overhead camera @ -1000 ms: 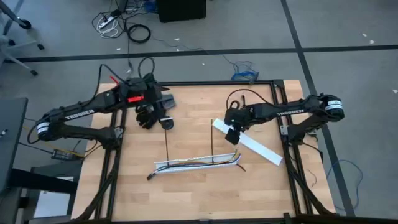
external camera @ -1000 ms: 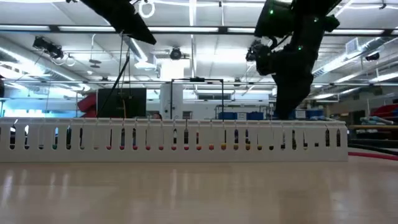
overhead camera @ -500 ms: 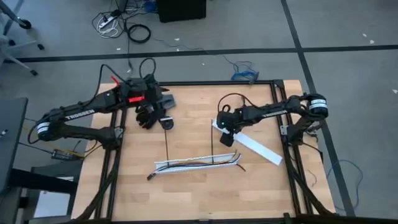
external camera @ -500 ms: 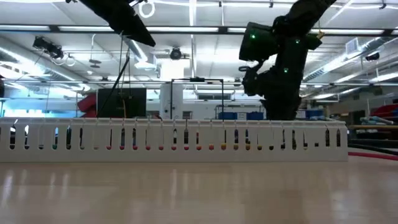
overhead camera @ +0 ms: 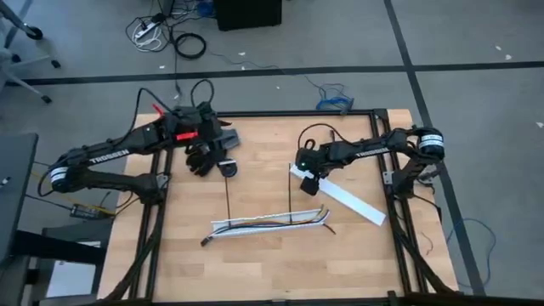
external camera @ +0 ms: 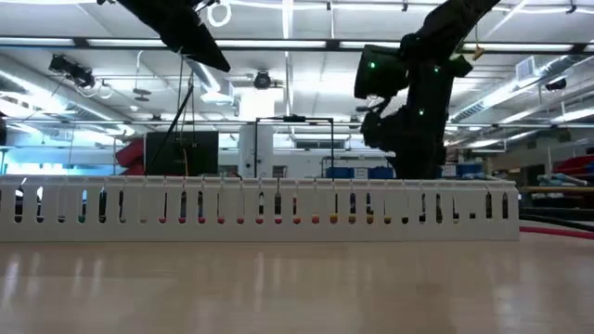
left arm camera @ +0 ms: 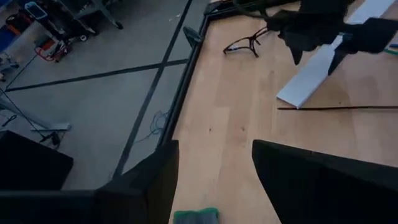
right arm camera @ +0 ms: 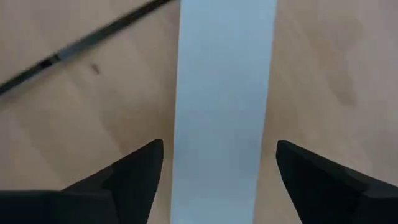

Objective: Ziptie cables
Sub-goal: Close the white cable duct cover

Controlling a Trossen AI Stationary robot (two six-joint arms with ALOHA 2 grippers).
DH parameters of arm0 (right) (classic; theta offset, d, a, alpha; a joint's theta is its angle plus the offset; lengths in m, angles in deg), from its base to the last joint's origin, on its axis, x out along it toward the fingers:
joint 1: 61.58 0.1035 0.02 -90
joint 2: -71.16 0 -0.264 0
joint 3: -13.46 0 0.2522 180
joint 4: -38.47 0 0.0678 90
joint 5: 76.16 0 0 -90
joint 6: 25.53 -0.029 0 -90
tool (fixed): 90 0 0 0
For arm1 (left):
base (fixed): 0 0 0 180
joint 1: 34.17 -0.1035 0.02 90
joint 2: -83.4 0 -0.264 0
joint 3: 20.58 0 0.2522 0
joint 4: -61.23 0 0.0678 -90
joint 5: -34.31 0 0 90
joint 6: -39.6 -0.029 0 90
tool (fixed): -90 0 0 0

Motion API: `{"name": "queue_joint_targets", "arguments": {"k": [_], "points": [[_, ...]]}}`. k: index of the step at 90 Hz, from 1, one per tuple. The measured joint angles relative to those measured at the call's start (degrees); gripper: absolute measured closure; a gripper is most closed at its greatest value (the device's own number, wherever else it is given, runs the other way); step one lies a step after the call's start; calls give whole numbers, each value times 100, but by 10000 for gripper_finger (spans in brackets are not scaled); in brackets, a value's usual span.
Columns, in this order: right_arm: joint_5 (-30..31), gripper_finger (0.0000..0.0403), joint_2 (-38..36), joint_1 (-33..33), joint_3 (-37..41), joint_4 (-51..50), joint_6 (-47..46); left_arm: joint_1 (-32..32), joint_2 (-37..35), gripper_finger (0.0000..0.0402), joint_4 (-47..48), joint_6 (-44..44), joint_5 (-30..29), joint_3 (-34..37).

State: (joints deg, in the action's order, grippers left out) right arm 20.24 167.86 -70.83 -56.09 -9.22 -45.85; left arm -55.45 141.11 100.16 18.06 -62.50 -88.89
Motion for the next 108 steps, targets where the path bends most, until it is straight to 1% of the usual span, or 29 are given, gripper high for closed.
{"name": "queue_joint_targets", "arguments": {"k": [33, 46, 62, 80, 93, 108], "points": [[-18, 95, 117, 11, 2, 52, 0, 0, 0, 204, 2, 17, 0, 2], [-212, 95, 241, -31, -2, 34, -7, 0, 0, 204, 8, 17, -2, 2], [-32, 96, 195, -4, 7, 59, -4, 0, 2, 204, 22, 17, -2, 2], [-7, 98, 184, 4, 7, -3, -15, 0, 2, 204, 10, 17, -2, 2], [-11, 117, 182, 4, 7, -23, -15, 0, 3, 204, 11, 16, -2, 2], [-13, 156, 177, 9, 7, -39, -15, 0, 2, 204, 13, 17, -2, 2]]}}
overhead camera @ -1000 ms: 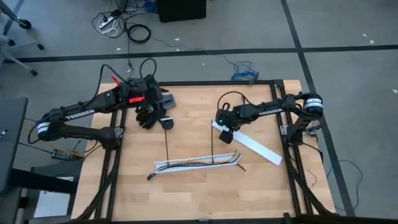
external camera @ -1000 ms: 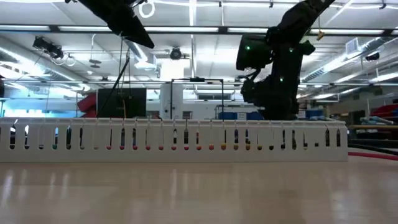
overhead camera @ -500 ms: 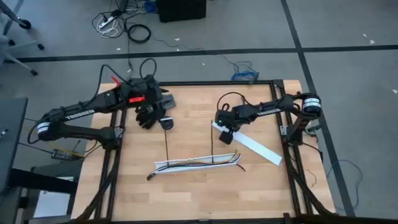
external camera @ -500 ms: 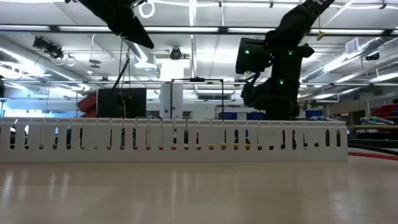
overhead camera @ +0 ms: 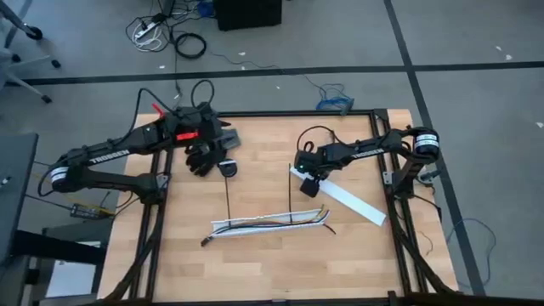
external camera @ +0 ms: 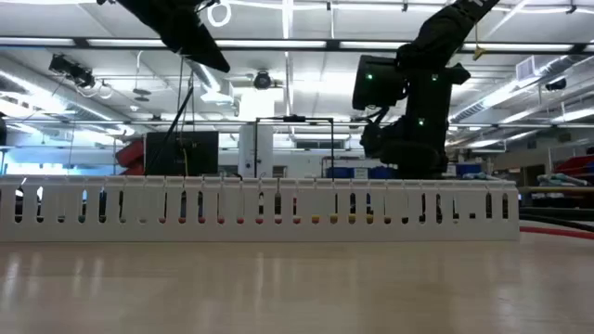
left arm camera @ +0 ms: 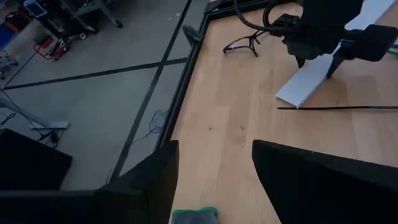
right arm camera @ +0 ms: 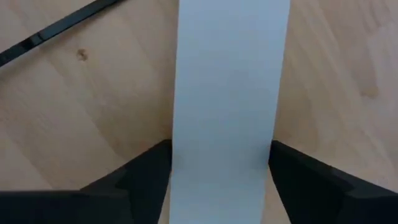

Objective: Ziptie cables
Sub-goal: Close the white cable duct cover

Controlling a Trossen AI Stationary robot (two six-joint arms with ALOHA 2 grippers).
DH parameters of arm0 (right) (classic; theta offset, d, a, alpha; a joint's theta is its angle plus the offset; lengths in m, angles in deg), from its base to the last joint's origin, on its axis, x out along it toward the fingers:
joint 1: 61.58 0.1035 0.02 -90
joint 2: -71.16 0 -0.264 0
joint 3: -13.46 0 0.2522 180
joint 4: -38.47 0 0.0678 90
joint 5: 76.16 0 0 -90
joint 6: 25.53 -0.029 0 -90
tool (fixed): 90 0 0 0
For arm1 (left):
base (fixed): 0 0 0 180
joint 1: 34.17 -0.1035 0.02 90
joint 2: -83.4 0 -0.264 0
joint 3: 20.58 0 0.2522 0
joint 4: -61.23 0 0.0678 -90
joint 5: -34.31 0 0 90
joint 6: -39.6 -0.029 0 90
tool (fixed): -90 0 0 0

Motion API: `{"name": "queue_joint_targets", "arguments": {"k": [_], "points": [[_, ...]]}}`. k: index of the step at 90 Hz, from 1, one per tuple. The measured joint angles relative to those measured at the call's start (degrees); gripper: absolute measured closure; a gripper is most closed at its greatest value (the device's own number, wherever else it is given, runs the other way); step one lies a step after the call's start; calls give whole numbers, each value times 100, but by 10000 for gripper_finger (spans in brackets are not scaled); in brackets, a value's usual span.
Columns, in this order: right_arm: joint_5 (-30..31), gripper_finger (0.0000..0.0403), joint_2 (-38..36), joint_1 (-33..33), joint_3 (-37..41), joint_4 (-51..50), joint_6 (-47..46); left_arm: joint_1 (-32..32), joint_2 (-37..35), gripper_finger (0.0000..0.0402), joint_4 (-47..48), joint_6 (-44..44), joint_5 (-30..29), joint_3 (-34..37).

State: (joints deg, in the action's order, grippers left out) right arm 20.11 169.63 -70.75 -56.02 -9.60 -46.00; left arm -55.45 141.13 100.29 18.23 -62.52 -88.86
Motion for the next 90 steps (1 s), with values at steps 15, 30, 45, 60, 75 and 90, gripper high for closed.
{"name": "queue_joint_targets", "arguments": {"k": [15, 30, 45, 60, 75, 90], "points": [[39, 195, -22, 0, -7, -16, 37, 0, 0, 204, -2, 0, 0, 0], [33, 214, -21, 4, -7, -6, 106, 0, 0, 204, 0, 0, 0, 0], [-22, 222, -19, 7, -7, -2, 150, 0, 0, 204, 0, 0, 0, 0], [-26, 206, -13, 8, -4, 60, 163, 0, 0, 204, 0, 0, 0, 0], [15, 163, -6, 58, -4, 101, 217, 0, 0, 204, 0, 0, 0, 0], [55, 120, 1, 119, -84, 19, 281, 0, 0, 204, -4, 0, 0, 0]]}}
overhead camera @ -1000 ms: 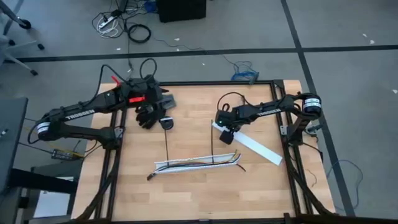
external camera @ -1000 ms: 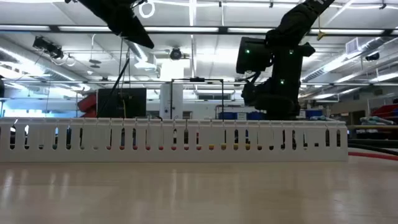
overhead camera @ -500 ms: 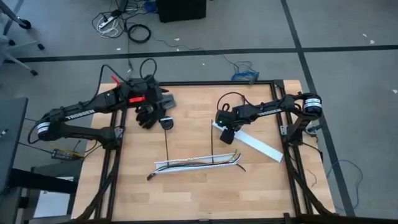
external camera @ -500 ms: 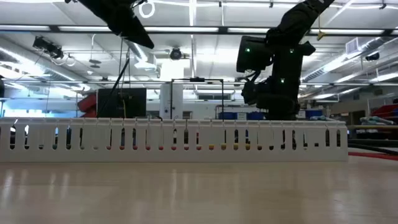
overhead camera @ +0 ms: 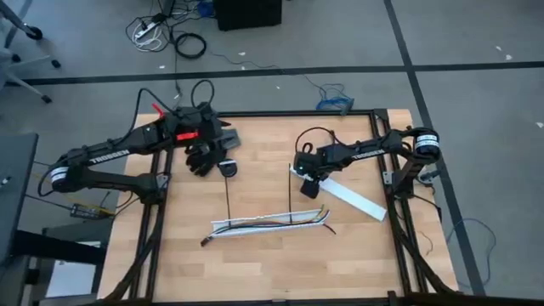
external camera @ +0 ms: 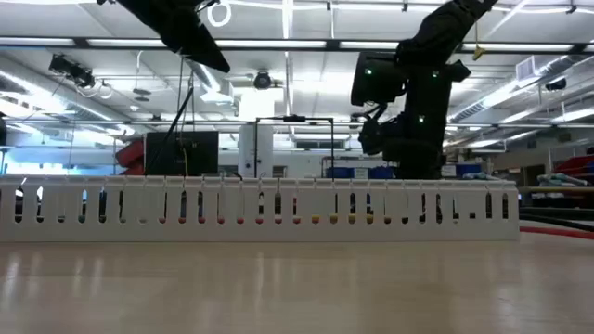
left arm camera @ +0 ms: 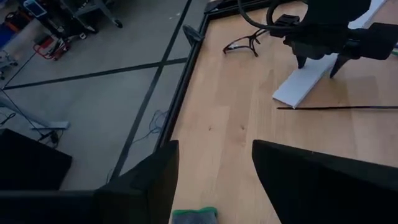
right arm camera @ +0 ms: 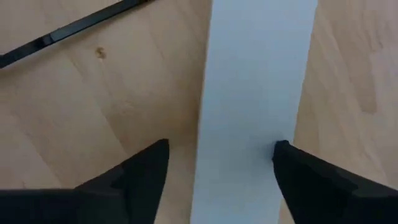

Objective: Ziptie cables
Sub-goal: Close the white cable duct cover

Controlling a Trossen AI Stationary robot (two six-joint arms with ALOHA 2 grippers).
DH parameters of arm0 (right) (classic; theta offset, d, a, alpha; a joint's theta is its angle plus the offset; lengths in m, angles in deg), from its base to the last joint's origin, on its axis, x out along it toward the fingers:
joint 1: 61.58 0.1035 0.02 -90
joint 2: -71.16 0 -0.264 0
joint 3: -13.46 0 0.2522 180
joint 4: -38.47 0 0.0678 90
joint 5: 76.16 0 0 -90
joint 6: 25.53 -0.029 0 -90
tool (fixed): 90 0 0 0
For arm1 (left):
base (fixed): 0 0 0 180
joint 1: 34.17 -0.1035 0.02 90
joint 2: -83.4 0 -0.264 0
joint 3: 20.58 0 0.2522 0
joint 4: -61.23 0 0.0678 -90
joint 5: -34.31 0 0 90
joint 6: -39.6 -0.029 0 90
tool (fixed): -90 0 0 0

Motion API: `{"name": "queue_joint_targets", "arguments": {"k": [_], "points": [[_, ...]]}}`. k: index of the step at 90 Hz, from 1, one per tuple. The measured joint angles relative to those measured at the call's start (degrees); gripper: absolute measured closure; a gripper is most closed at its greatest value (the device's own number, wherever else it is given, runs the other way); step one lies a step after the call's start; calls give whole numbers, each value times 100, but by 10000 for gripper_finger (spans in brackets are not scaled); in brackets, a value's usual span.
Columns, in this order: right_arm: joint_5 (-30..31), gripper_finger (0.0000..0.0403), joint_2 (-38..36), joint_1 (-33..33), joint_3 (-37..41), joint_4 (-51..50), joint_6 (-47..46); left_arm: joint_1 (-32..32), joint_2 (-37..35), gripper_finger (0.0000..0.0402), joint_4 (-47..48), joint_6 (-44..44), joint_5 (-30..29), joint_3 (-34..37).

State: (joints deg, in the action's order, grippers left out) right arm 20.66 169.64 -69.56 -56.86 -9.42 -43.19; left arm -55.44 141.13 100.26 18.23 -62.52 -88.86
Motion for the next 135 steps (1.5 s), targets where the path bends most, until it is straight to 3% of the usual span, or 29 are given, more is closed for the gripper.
{"name": "queue_joint_targets", "arguments": {"k": [22, 71, 135], "points": [[96, 95, 8, -12, -115, -181, 124, 0, 0, 204, -1, 0, 0, 0], [-322, 95, -16, -386, 139, -260, -13, 0, 0, 204, 19, 37, -2, 0], [-294, 96, -12, -326, 130, -194, -21, 1, -2, 204, -1, 39, -1, 0]]}}
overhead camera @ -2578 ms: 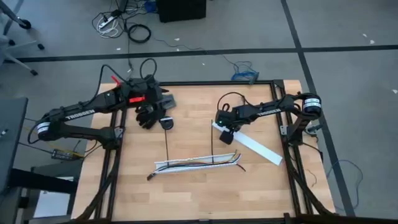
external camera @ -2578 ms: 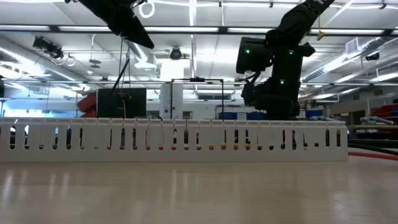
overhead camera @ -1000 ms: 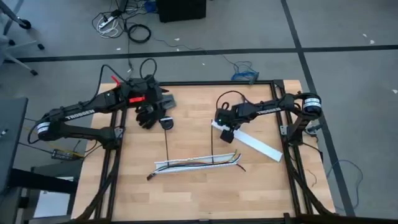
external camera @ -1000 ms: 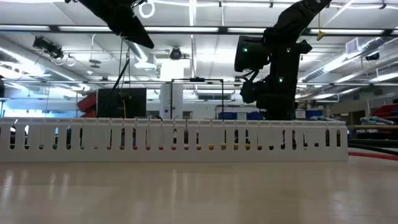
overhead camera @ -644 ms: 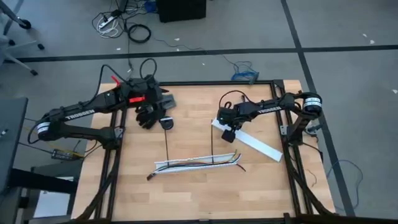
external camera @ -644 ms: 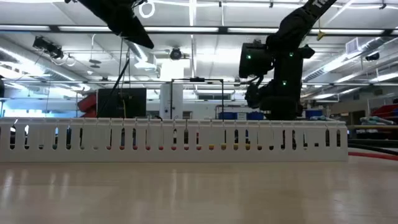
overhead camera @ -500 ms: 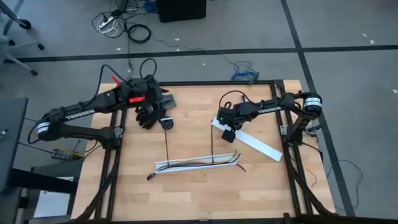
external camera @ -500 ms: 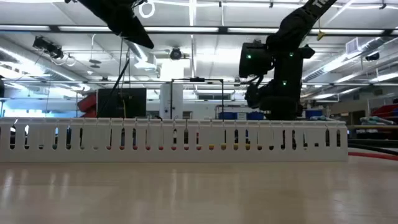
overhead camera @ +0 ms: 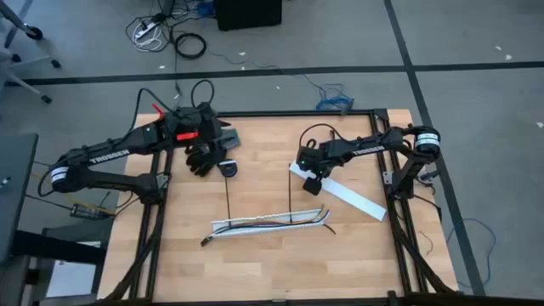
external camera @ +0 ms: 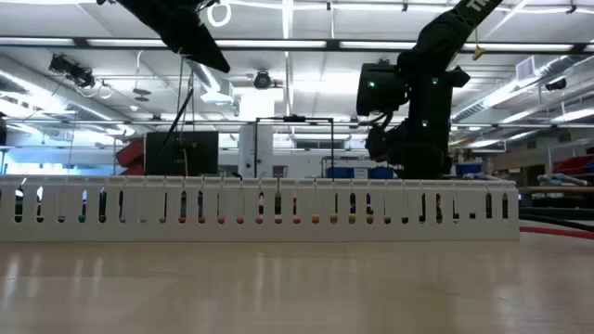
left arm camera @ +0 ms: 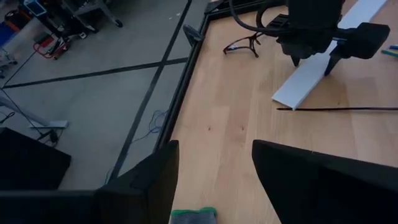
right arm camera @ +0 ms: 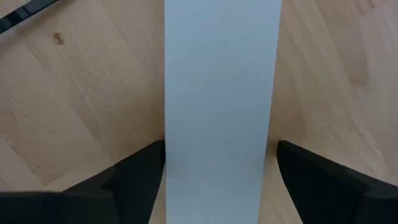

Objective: Ziptie cables
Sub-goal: Close the white cable duct cover

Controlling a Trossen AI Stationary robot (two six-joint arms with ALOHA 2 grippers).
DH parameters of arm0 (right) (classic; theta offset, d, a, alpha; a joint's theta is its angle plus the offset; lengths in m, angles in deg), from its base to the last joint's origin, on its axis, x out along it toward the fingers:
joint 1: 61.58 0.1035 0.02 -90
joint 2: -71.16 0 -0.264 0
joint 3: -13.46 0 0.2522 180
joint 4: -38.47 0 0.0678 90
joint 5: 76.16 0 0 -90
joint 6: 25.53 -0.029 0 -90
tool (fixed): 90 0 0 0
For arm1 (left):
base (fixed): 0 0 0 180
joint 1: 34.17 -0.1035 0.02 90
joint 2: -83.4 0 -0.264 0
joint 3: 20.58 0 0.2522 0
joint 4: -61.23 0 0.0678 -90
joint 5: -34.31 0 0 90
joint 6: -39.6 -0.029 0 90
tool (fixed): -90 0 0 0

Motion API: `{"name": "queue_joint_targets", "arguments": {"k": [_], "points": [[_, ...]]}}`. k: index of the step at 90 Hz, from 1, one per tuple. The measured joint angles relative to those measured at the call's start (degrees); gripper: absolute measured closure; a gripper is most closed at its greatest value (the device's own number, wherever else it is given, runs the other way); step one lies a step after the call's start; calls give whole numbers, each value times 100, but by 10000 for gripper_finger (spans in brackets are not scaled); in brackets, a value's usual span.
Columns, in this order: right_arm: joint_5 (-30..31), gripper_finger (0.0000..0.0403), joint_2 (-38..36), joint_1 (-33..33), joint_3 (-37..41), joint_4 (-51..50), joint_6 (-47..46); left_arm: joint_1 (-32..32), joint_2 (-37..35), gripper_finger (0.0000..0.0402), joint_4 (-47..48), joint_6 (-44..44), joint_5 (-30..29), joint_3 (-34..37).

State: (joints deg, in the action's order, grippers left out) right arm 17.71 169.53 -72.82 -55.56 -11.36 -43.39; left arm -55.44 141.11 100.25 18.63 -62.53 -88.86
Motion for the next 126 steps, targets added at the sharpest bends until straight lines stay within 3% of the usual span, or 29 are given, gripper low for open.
{"name": "queue_joint_targets", "arguments": {"k": [53, 93, 126], "points": [[-25, 100, 17, 78, -77, -25, 5, -1, 0, 204, 4, 0, 0, 0], [-21, 179, 9, 78, -90, -29, 90, -1, 0, 204, 7, 0, -1, 0], [-69, 126, 9, 78, -90, -25, 104, -1, 0, 204, 12, 0, -1, 0]]}}
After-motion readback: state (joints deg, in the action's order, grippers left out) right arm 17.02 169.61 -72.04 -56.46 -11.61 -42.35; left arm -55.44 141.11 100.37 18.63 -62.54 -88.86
